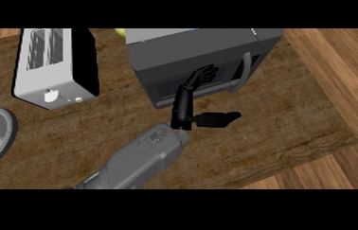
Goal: Pick up the milk, place it into the microwave and close the microwave
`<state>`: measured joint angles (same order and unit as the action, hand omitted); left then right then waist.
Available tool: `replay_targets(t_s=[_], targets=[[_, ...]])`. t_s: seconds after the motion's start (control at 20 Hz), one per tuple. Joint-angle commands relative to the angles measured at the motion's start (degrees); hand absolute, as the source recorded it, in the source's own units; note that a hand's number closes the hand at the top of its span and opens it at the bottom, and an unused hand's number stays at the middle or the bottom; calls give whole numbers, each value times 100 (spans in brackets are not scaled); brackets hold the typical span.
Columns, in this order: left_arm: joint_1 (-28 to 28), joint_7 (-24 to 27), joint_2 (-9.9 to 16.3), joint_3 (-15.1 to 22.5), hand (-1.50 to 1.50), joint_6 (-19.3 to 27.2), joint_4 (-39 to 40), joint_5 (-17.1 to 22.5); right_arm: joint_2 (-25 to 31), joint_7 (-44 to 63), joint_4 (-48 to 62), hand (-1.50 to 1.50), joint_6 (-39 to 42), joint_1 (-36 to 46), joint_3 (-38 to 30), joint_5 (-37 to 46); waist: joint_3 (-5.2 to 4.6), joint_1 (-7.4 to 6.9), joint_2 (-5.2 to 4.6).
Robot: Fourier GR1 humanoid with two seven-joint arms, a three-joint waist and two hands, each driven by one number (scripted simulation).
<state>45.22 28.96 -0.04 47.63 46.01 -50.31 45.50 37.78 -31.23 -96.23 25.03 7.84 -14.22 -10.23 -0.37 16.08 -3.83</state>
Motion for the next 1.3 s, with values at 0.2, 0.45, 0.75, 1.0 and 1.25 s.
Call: replay_targets(t_s=[0.2, 0.45, 0.75, 1.0, 1.25], targets=[[490, 165, 4, -395, -150, 202, 309, 475, 114, -38, 55, 150, -188, 305, -84, 226, 11, -2, -122], [533, 296, 4, -345, -150, 211, 394, 658, 259, -23, 198, 150, -159, 445, -135, 289, 16, -18, -153], [544, 514, 4, -355, -150, 135, 447, 868, 193, -3, 242, 150, -193, 570, -56, 299, 16, -23, -194], [550, 654, 4, -235, -150, 110, 423, 925, -544, 176, 718, -150, 295, 507, 235, -817, 50, -165, -238], [627, 754, 4, -182, -150, 66, 528, 1014, -533, 344, 992, -150, 530, 609, 253, -1139, 34, -121, -274]])
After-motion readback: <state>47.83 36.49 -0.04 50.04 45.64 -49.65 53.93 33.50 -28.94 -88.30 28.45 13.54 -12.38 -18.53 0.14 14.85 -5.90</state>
